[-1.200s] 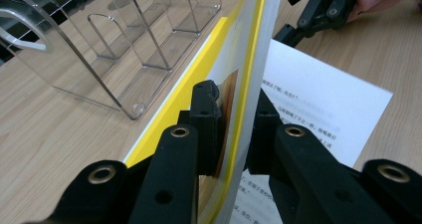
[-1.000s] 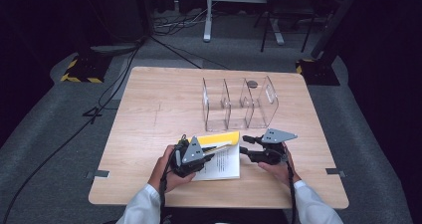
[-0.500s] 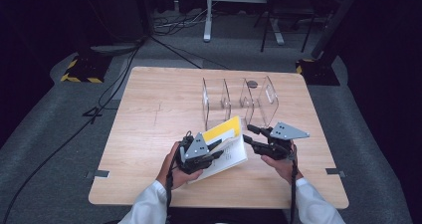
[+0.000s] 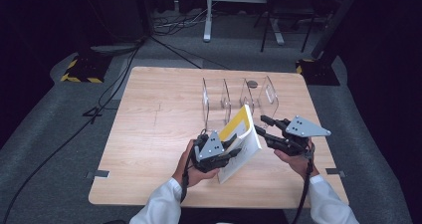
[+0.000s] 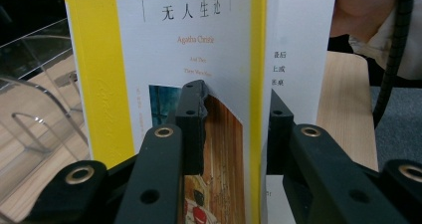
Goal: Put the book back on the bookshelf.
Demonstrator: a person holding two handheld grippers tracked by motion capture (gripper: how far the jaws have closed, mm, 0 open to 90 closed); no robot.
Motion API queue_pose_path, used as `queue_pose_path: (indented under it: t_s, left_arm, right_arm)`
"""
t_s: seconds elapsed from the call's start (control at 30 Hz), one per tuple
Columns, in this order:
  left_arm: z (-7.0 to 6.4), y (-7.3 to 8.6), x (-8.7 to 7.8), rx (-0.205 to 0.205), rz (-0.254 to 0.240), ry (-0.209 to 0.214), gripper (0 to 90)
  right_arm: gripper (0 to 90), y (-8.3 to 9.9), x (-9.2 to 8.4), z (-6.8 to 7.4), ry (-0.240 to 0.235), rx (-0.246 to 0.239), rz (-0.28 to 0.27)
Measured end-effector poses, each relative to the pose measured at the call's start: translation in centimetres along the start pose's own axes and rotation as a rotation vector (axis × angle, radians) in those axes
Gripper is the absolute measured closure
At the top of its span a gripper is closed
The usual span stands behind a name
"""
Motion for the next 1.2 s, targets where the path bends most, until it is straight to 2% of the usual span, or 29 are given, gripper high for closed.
queue_pose_path:
  t_s: [0.1, 0.13, 0.2, 0.23, 0.4, 0.43, 0.5, 0.57, 0.63, 0.67, 0.73, 0.77, 0.9, 0.93, 0.97, 1.0, 1.03, 1.07, 1.2]
  left_arm:
    - [0.3, 0.2, -0.9, -0.016, 0.000, -0.002, 69.9]
    - [0.4, 0.5, -1.9, -0.032, -0.003, -0.010, 69.9]
    - [0.5, 0.8, -2.5, -0.042, -0.004, -0.016, 70.0]
    - [0.6, 1.0, -3.1, -0.049, -0.003, -0.024, 70.4]
    - [0.8, 2.7, -5.1, -0.062, 0.049, -0.086, 72.0]
    - [0.9, 3.1, -5.3, -0.063, 0.058, -0.088, 72.8]
    - [1.1, 3.8, -5.6, -0.075, 0.053, -0.094, 73.7]
    - [1.3, 4.0, -5.7, -0.091, 0.044, -0.078, 74.4]
    - [1.4, 4.1, -5.7, -0.088, 0.042, -0.073, 74.8]
    - [1.5, 4.2, -5.5, -0.100, 0.029, -0.051, 75.6]
    - [1.5, 4.2, -5.3, -0.104, 0.023, -0.044, 77.0]
    - [1.4, 4.2, -4.9, -0.117, 0.014, -0.025, 77.0]
    - [1.2, 3.8, -3.0, -0.136, -0.019, 0.000, 79.8]
    - [1.2, 3.5, -2.0, -0.131, -0.024, 0.008, 80.1]
    - [1.2, 3.5, -2.0, -0.131, -0.024, 0.008, 80.1]
    - [1.0, 3.2, -0.7, -0.131, -0.022, 0.019, 79.8]
    - [1.0, 3.2, -0.7, -0.131, -0.022, 0.019, 79.7]
    - [1.0, 2.9, 0.1, -0.116, -0.020, 0.021, 79.7]
    - [0.9, 2.4, 2.7, -0.127, -0.035, 0.045, 79.6]
  right_arm:
    - [57.1, -0.3, 0.6, 0.6, -0.015, 0.012, -0.015]
    - [55.0, -0.5, 1.1, 1.4, -0.037, 0.004, -0.021]
    - [54.6, -0.6, 1.3, 1.8, -0.048, 0.000, -0.023]
    - [53.3, -0.7, 1.7, 2.4, -0.072, 0.003, -0.028]
    - [46.8, -0.4, 3.6, 5.2, -0.149, -0.033, -0.001]
    - [46.2, -0.1, 3.9, 5.7, -0.171, -0.030, 0.008]
    - [45.5, 0.4, 4.7, 6.6, -0.184, -0.048, 0.022]
    - [43.8, 1.0, 5.0, 7.1, -0.200, -0.041, 0.035]
    - [42.7, 1.3, 5.1, 7.1, -0.208, -0.032, 0.046]
    - [41.6, 1.7, 5.2, 6.9, -0.204, -0.035, 0.059]
    - [40.8, 1.9, 5.1, 6.8, -0.206, -0.035, 0.063]
    - [39.5, 2.1, 4.9, 6.6, -0.206, -0.033, 0.065]
    - [34.8, 2.5, 3.5, 5.0, -0.196, -0.011, 0.065]
    - [34.8, 2.8, 2.8, 4.2, -0.188, 0.005, 0.069]
    - [34.8, 2.8, 2.8, 4.2, -0.188, 0.005, 0.069]
    - [34.9, 3.0, 1.9, 3.4, -0.158, 0.006, 0.072]
    - [34.9, 3.0, 1.9, 3.4, -0.158, 0.006, 0.072]
    - [34.9, 3.1, 1.5, 3.0, -0.141, 0.001, 0.079]
    - [35.0, 3.4, -0.1, 1.2, -0.078, 0.007, 0.082]
Point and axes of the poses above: each handheld gripper's, and its own axes: x roughly forward along the jaws, y roughly out of its underside, z roughly to its left, the point moved 4 cm from there along x, roughly forward along the jaws, and after that the axes turned 10 degrees about -z, right-handed, at the moved point
